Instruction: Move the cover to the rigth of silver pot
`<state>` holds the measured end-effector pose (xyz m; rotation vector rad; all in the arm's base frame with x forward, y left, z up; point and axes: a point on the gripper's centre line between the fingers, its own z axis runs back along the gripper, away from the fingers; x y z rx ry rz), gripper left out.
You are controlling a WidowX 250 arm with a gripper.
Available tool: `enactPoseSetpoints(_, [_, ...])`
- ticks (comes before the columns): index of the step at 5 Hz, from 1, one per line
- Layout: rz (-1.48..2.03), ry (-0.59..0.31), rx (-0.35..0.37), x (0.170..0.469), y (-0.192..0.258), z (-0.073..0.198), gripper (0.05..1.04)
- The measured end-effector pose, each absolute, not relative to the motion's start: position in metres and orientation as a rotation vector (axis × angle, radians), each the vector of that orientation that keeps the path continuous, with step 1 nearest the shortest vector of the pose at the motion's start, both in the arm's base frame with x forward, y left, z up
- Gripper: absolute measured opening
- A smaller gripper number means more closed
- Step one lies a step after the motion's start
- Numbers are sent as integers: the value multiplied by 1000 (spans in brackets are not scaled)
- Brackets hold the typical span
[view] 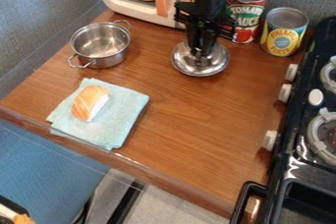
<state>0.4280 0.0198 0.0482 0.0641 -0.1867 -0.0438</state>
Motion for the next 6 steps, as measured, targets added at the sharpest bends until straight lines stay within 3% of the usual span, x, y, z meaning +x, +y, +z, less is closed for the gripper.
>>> enactPoseSetpoints(2, [-23, -109, 71, 427, 33, 30, 325])
enactPoseSetpoints(4, [-23, -79, 45, 430, 30, 36, 912])
enactPoseSetpoints(5, [-19, -100, 4, 428, 26, 59, 1004])
enactPoseSetpoints(6, [4, -151, -16, 420, 30, 93, 1000])
